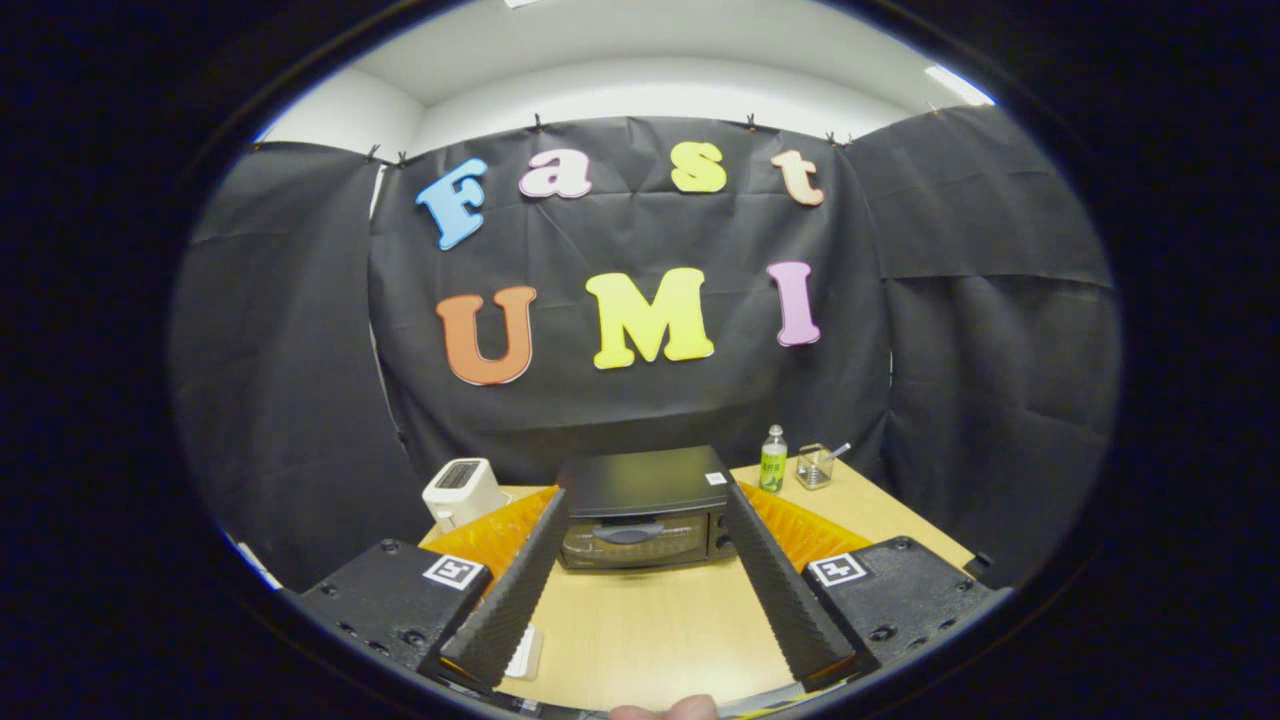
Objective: Open the toaster oven, put the food inside, and close the toaster oven door.
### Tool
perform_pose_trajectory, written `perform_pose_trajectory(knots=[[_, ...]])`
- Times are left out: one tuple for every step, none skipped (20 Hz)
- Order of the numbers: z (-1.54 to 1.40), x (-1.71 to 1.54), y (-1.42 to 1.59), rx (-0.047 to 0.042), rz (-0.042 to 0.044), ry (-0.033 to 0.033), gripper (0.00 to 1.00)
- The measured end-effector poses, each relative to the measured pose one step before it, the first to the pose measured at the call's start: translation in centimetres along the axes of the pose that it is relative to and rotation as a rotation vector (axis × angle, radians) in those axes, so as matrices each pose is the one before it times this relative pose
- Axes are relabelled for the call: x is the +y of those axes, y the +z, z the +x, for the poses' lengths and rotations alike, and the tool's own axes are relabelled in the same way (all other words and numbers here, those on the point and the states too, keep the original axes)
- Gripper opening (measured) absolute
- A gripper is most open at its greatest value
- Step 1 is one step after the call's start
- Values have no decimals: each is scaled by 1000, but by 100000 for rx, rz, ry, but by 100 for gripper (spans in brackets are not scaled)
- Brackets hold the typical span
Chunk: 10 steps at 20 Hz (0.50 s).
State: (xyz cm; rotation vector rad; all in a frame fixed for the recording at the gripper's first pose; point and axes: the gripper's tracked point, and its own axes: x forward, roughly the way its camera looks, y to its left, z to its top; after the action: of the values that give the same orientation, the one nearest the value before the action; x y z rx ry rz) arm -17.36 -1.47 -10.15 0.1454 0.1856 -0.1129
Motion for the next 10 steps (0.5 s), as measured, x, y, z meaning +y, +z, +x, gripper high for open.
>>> perform_pose_trajectory(knots=[[-506, -66, -379, 634, 261, -247, 100], [-563, -228, -269, 367, 295, -375, 100], [-288, -121, -203, -91, -159, -350, 100], [-458, -54, -199, 142, -314, -214, 100], [-338, -2, -168, -469, -348, -64, 100], [-318, 65, -60, 116, 228, 167, 100], [-108, 183, -348, 553, 301, 716, 100], [-141, 164, -60, 214, 275, 503, 100], [0, 9, -62, 529, 602, 812, 100], [-94, 72, 132, -96, 1202, 392, 100]])
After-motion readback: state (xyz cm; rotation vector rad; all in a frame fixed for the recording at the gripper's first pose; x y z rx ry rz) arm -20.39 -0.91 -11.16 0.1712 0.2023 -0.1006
